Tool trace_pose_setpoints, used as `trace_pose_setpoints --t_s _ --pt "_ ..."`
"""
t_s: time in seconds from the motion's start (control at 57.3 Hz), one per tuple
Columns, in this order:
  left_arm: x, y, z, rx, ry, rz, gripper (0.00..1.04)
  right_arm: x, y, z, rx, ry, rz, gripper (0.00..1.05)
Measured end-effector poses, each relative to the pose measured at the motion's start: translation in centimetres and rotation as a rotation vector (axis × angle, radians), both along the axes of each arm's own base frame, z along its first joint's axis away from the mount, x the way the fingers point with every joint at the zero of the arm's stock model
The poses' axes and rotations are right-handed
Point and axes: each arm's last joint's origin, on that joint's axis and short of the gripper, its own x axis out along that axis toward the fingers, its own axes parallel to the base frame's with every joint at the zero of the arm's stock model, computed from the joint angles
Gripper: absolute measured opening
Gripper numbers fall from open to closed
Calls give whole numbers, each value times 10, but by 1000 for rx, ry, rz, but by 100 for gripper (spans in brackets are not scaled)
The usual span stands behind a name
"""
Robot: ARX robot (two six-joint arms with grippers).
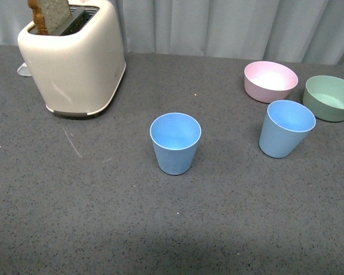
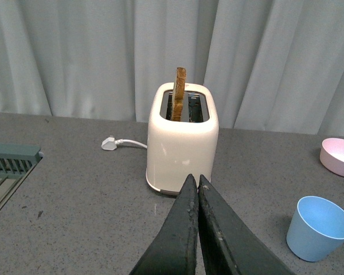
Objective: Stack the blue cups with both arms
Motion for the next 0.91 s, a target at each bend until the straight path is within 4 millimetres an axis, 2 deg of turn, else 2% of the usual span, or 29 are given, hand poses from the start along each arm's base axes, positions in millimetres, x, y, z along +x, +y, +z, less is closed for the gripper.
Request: trace_pose_setpoints --t_s 0.122,0.262,0.297,0.68,0.75,0.785,0.907 --pt "-9 0 -4 0 26 0 4 0 0 0 0 0 0 95" --pt "-11 0 -3 0 7 0 4 0 0 0 0 0 0 95" --pt "-11 0 -3 0 7 0 7 0 0 0 0 0 0 95" --pt "-11 0 -3 0 6 0 75 0 0 0 0 2 -1 95" --pt "-11 0 -3 0 6 0 93 3 0 -4 -93 106 -29 95" --pt "-11 0 -3 0 6 0 98 5 0 -6 -103 136 -24 95" --pt "-11 0 -3 2 6 0 98 22 3 -5 -92 228 10 95"
